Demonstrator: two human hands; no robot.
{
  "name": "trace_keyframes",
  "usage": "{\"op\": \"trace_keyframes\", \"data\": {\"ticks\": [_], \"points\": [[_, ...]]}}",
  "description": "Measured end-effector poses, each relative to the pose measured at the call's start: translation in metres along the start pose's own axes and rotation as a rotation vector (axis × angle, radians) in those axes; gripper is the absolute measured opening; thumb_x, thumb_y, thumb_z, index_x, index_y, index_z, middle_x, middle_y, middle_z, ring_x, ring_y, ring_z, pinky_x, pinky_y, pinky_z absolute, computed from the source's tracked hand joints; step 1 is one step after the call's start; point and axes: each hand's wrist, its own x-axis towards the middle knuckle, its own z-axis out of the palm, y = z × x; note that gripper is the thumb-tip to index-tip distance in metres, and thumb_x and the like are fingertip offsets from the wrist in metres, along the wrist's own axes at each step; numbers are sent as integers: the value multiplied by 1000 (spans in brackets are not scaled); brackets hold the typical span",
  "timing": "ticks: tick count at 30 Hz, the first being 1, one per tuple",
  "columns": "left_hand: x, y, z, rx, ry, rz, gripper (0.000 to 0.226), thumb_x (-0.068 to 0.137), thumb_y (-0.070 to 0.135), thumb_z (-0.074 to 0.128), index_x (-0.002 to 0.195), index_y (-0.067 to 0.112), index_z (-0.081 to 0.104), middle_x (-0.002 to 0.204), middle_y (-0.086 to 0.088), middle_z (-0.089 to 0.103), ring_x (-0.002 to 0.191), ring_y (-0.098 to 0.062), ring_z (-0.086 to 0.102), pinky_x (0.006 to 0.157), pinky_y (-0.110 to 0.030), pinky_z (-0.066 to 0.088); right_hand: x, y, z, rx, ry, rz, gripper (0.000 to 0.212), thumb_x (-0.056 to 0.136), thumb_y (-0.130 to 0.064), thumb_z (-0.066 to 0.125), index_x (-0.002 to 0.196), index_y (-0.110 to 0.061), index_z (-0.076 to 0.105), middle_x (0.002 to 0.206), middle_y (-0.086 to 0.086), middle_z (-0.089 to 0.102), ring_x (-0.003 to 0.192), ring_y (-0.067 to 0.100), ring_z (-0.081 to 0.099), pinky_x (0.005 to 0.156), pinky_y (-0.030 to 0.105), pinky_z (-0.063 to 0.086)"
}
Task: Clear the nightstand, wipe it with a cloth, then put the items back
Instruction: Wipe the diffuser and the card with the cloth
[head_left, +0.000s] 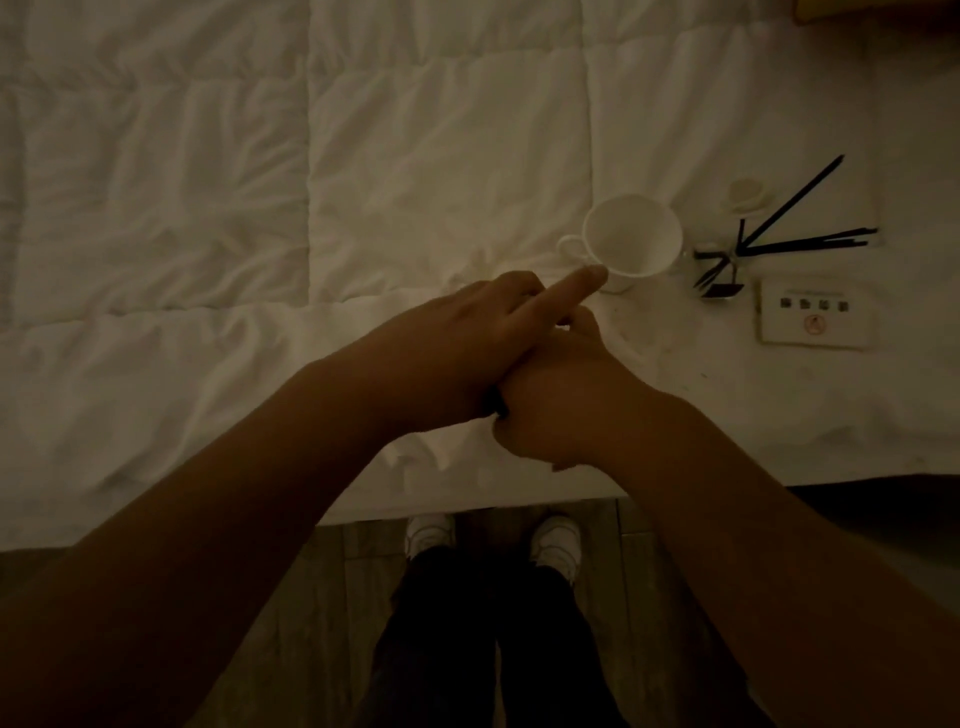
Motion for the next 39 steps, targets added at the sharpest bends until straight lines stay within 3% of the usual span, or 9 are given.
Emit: {"op": "trace_keyframes", "data": {"ticks": [6, 9, 14, 20, 24, 27, 29, 34, 39], "points": [[-5, -10, 11, -63, -79, -75, 124, 66, 32, 86, 151, 26, -5, 147, -10, 39, 126, -21, 47, 94, -35, 49, 15, 2, 0, 84, -106, 61, 38, 81, -31, 60, 119, -25, 58, 128, 0, 52, 122, 24, 39, 102, 49, 26], [-2, -9, 17, -90, -35, -137, 124, 63, 32, 86, 151, 26, -2, 144, -9, 43, 123, -18, 49, 91, -24, 43, 9, 5, -10, 89, -56, 17, 16, 79, -29, 61, 95, -28, 57, 90, -9, 52, 91, 13, 46, 94, 44, 35], [-2, -23, 14, -146, 165, -352, 112, 68, 35, 84, 149, 35, 7, 147, -3, 37, 126, -9, 39, 100, -32, 39, -28, 46, -31, 803, 134, 56, 19, 73, -9, 68, 86, -22, 69, 67, -8, 66, 57, 4, 63, 51, 16, 51], [21, -51, 6, -61, 401, -552, 106, 61, 42, 84, 146, 25, 23, 143, -12, 32, 122, -27, 45, 93, -37, 41, -73, 78, 16, 1161, 578, 211, 35, 75, -11, 68, 100, -36, 67, 93, -13, 68, 85, 7, 67, 69, 20, 55], [37, -48, 26, -82, 258, -661, 103, 66, 39, 84, 146, 17, 22, 146, -15, 21, 125, -37, 42, 98, -48, 45, -83, 85, 42, 1743, 806, 276, 38, 77, -7, 59, 109, -26, 68, 108, 3, 70, 99, 26, 68, 74, 36, 57], [40, -46, 35, -10, 130, -783, 117, 64, 54, 79, 150, 21, 7, 153, -16, 11, 140, -41, 16, 112, -56, 24, -84, 85, 49, 2126, 848, 311, 32, 83, -10, 54, 107, -20, 71, 113, 12, 69, 102, 33, 67, 75, 41, 57], [46, -33, 35, 95, 230, -765, 114, 66, 68, 67, 150, 22, 5, 156, -16, 7, 144, -39, 2, 113, -54, 9, -84, 86, 52, 2254, 843, 297, 32, 84, -15, 53, 109, -19, 72, 119, 15, 66, 108, 37, 63, 83, 48, 54], [104, -1, 43, 102, 227, -478, 96, 75, 61, 63, 148, 16, 20, 157, -16, 15, 143, -37, 13, 110, -54, 19, -85, 90, 53, 2452, 894, 262, 42, 71, -24, 65, 111, -14, 71, 118, 14, 67, 108, 36, 64, 85, 48, 54], [153, -9, 55, -50, 32, -548, 98, 77, 45, 73, 151, 19, 14, 156, -9, 17, 138, -34, 25, 107, -48, 31, -87, 94, 47, 2436, 932, 228, 44, 76, -25, 59, 118, -14, 66, 120, 14, 66, 111, 36, 62, 86, 47, 53]]}}
